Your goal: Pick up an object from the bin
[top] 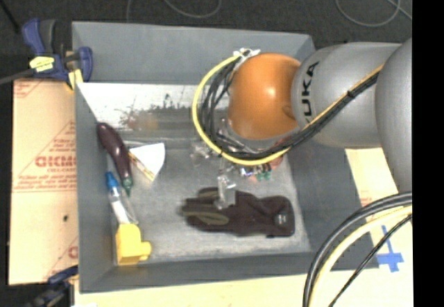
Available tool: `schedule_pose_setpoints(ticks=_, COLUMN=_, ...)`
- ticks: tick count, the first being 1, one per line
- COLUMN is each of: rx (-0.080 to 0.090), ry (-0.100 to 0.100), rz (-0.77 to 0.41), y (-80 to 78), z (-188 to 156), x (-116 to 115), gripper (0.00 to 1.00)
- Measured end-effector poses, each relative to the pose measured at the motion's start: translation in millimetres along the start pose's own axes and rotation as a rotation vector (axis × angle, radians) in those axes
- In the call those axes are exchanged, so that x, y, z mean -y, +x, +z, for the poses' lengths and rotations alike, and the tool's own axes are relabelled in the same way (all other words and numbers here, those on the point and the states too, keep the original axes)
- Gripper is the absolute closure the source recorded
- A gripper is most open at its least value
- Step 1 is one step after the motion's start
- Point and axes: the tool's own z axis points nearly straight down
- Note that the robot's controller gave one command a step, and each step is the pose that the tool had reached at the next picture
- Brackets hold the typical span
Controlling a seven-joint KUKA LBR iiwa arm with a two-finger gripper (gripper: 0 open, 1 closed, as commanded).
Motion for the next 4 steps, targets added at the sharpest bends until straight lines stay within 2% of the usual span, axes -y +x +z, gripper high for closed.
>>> schedule_pose_setpoints(ticks=1, rx=-0.003, ry=0.003, rz=-0.111, y=7.0, z=35.6, x=11.5, gripper=1.0)
schedule_pose_setpoints(ticks=2, rx=-0.003, ry=0.003, rz=-0.109, y=7.0, z=35.5, x=11.5, gripper=1.0)
schedule_pose_setpoints(ticks=3, rx=0.0, ry=0.003, rz=-0.138, y=9.6, z=-54.1, x=13.2, gripper=1.0)
schedule_pose_setpoints(ticks=4, rx=0.0, ry=0.003, rz=-0.137, y=9.6, z=-54.1, x=13.1, gripper=1.0)
